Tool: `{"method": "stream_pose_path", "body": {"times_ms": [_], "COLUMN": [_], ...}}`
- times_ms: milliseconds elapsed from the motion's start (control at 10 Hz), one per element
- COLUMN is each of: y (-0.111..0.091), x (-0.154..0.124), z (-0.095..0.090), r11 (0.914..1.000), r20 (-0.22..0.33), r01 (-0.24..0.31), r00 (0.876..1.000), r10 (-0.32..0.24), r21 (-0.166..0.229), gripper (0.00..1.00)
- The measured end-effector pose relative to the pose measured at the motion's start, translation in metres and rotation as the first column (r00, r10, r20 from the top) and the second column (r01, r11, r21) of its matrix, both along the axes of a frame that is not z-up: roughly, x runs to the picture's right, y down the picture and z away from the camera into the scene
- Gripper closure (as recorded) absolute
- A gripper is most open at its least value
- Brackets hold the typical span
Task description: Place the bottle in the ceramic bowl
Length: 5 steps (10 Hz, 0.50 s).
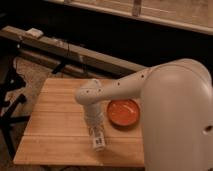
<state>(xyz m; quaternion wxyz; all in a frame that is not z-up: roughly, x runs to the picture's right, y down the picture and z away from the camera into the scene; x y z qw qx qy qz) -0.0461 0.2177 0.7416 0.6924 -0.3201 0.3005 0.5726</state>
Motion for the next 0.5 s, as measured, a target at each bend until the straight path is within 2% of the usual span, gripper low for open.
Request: {"method": "stream_pose_path", "body": {"times_ms": [200,300,500], "y": [-0.034,-0.043,-0.065], "x": [0.016,0.028,0.073], "z": [-0.012,-0.011,-0.001], "r11": [0.9973,0.9958,0.9901], "r20": [-0.008,-0.020,-0.077], "r01": [-0.041,-0.058,-0.111], "r00": [0.999,0.998,0.990], "r10": [0.042,0.059,0.117], "r21": [0.061,0.071,0.087], "gripper": [1.00,1.00,1.00]}}
